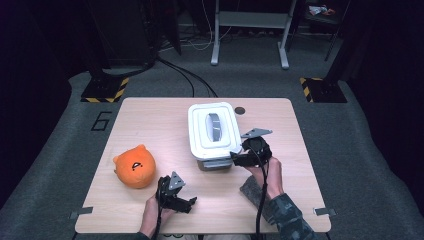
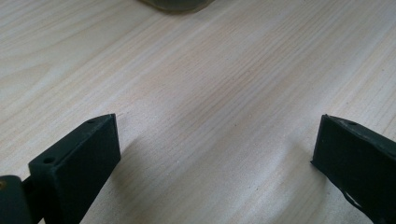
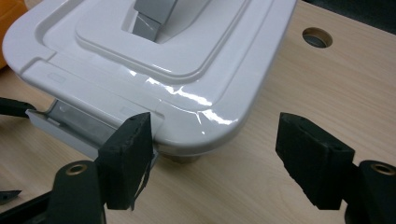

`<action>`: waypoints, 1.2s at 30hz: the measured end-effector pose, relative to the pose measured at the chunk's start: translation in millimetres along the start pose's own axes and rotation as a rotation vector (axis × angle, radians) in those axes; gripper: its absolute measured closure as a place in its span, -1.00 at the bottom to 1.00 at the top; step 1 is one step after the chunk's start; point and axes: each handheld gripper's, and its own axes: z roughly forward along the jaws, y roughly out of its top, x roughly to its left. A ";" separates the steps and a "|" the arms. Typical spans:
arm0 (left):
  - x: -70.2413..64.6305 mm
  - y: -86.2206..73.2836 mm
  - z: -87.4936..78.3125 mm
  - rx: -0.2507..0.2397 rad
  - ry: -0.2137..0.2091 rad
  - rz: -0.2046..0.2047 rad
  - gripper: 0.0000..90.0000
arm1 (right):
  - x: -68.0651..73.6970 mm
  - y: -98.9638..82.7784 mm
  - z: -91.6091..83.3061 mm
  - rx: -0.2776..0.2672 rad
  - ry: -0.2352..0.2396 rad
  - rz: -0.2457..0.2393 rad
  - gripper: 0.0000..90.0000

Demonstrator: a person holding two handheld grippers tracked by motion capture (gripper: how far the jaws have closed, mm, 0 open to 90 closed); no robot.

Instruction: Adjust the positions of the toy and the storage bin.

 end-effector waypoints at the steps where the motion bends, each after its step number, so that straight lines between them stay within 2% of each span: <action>1: 0.0 0.0 0.0 0.000 0.000 0.000 -0.99 | -1.5 -0.1 -0.1 0.000 -0.003 0.003 -0.37; 8: 0.0 0.0 0.0 0.000 0.000 0.000 -0.99 | -10.5 0.1 0.5 0.014 -0.043 0.012 -0.35; 15: 0.0 0.0 0.0 0.000 0.000 0.000 -0.99 | -22.4 1.2 1.4 0.028 -0.073 0.043 -0.37; 21: 0.0 0.0 0.0 0.000 0.000 0.000 -0.99 | -33.8 3.8 2.1 0.040 -0.070 0.059 -0.43; 22: 0.0 0.0 0.0 0.000 0.000 0.000 -0.99 | -34.1 5.0 0.9 0.031 -0.067 0.045 -0.46; 24: 0.0 0.0 0.0 0.000 0.000 0.000 -0.99 | -30.4 9.0 -3.1 0.027 -0.052 0.057 -0.55; 25: 0.0 0.0 0.0 0.000 0.000 0.000 -0.99 | -29.1 11.8 -3.9 0.016 -0.045 0.040 -0.58; 28: 0.0 0.0 0.0 0.000 0.000 0.000 -0.99 | -21.4 22.2 -5.0 0.011 -0.020 0.029 -0.68; 31: 0.0 0.0 0.0 0.000 0.000 0.000 -0.99 | -16.0 33.1 0.8 0.009 -0.004 0.004 -0.71; 32: 0.0 0.0 0.0 0.000 0.000 0.000 -0.99 | -13.6 35.9 3.4 0.009 -0.005 0.014 -0.68; 34: 0.1 0.0 -0.1 0.002 -0.001 0.002 -0.99 | -10.8 41.3 9.4 0.008 0.007 0.001 -0.54; 36: 0.1 0.0 -0.1 0.002 0.000 0.002 -0.99 | -7.1 46.0 15.0 0.002 0.015 0.004 -0.49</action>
